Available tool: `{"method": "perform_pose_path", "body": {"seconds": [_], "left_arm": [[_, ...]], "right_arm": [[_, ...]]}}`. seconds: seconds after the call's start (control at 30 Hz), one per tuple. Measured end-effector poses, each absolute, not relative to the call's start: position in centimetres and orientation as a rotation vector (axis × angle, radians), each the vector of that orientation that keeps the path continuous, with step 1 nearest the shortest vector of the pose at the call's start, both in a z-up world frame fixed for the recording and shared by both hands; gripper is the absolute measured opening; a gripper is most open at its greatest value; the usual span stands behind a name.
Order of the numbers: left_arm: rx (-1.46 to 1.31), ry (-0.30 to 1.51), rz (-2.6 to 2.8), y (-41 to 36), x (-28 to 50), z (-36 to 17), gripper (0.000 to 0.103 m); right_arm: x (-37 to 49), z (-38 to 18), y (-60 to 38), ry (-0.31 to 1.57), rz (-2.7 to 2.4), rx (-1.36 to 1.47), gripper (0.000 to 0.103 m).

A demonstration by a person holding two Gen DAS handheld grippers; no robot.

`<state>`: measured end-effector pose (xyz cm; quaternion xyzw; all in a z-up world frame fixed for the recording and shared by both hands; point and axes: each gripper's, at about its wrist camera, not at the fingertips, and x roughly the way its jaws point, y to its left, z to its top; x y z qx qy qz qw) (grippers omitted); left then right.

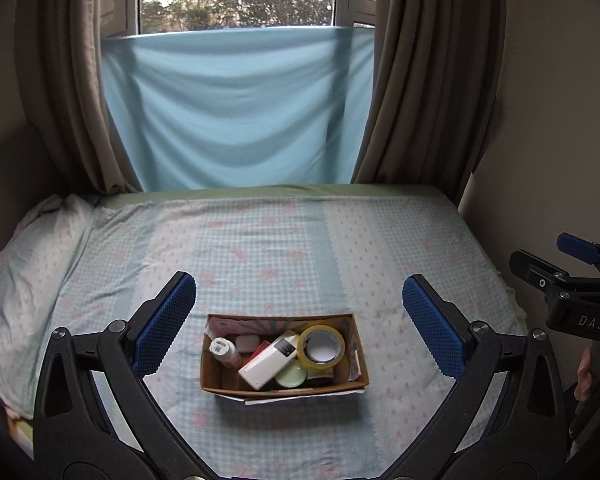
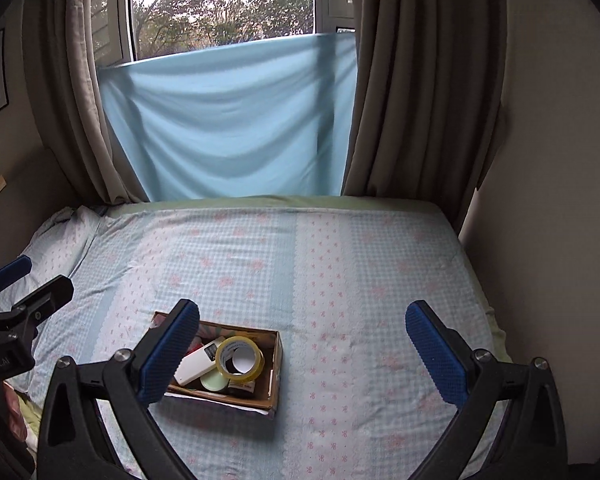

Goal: Organize rigid objects

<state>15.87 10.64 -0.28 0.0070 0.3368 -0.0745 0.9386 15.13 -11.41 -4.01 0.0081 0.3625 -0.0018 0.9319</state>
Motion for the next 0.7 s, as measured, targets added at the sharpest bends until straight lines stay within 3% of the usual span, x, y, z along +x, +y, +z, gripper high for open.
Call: {"method": "perform_pose_path", "body": {"seconds": [0.7], "left_arm": [[0.041, 0.622, -0.160, 7.8, 13.2, -0.4, 0.103]], "right_arm": [[11.1, -3.7, -14.4, 0.650, -0.037, 0.005, 0.103]]}}
